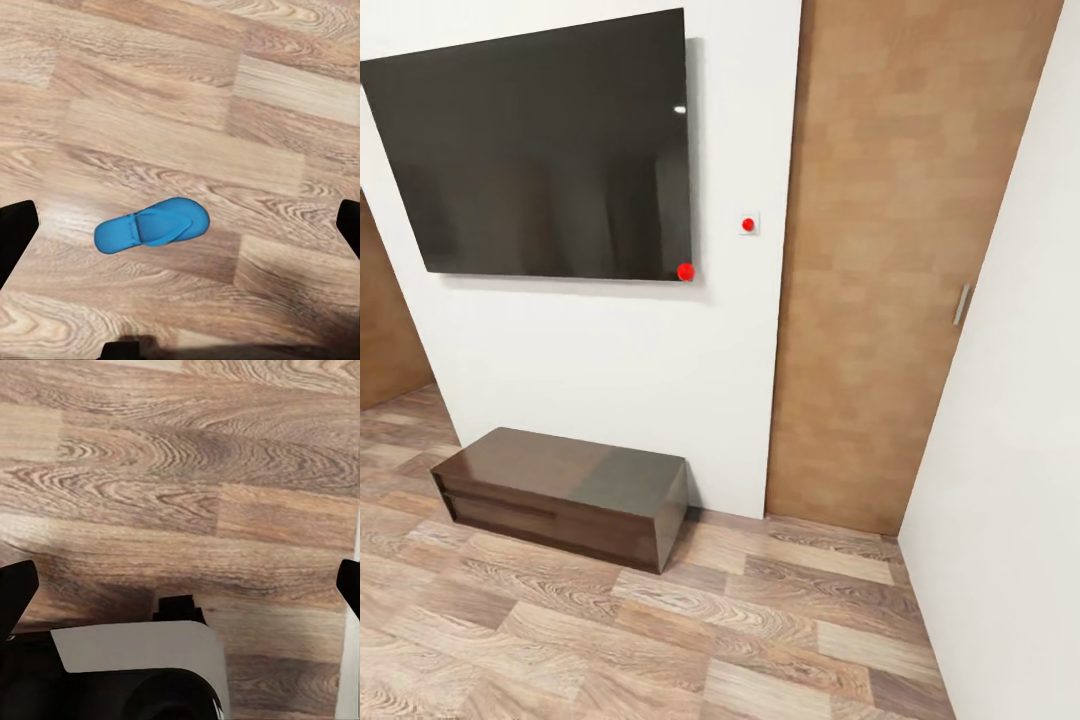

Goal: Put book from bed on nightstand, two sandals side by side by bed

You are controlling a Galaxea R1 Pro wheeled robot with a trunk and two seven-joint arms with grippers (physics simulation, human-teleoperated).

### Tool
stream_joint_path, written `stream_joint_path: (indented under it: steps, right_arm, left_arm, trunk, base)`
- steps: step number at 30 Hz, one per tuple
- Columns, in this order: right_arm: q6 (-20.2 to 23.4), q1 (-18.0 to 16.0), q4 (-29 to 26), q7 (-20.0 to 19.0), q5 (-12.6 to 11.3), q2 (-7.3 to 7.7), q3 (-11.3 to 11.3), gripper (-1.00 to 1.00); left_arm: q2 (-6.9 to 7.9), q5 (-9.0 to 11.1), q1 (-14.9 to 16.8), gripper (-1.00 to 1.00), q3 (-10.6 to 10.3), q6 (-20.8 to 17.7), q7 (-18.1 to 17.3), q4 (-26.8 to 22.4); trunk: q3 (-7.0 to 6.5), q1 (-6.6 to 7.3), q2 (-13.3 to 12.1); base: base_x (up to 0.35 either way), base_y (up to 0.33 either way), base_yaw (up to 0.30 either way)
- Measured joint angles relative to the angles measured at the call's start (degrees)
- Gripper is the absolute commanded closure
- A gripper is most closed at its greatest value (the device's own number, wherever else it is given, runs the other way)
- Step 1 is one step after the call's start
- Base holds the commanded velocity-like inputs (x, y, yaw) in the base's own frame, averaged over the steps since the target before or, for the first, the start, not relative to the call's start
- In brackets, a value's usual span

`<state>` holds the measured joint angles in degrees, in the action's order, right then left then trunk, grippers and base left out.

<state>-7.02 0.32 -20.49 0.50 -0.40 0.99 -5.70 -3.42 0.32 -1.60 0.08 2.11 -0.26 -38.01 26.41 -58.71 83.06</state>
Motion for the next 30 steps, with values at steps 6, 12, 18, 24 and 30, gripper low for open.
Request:
stream_joint_path:
  steps: [6,12,18,24,30]
  right_arm:
    - [0.0,0.0,0.0,0.0,0.0,-0.01,0.0,-1.00]
    - [0.0,0.0,0.0,0.0,0.0,-0.01,0.0,-1.00]
    - [0.0,0.0,0.0,0.0,0.0,-0.01,0.0,-1.00]
    - [0.0,0.0,0.0,0.0,0.0,-0.01,0.0,-1.00]
    - [0.0,0.0,0.0,0.0,0.0,-0.01,0.0,-1.00]
  left_arm:
    - [0.00,0.0,0.0,-1.00,0.0,0.0,0.0,0.0]
    - [0.00,0.0,0.0,-1.00,0.0,0.0,0.0,0.0]
    - [0.00,0.0,0.0,-1.00,0.0,0.0,0.0,0.0]
    - [0.00,0.0,0.0,-1.00,0.0,0.0,0.0,0.0]
    - [0.00,0.0,0.0,-1.00,0.0,0.0,0.0,0.0]
  trunk:
    - [0.00,-0.01,0.0]
    - [0.00,-0.01,0.0]
    - [0.00,-0.01,0.0]
    - [0.00,0.00,0.0]
    - [0.00,-0.01,0.0]
  base:
    - [0.101,-0.095,0.284]
    - [0.017,-0.016,0.283]
    - [0.003,-0.002,0.284]
    - [0.100,-0.103,0.284]
    - [0.059,-0.061,0.284]
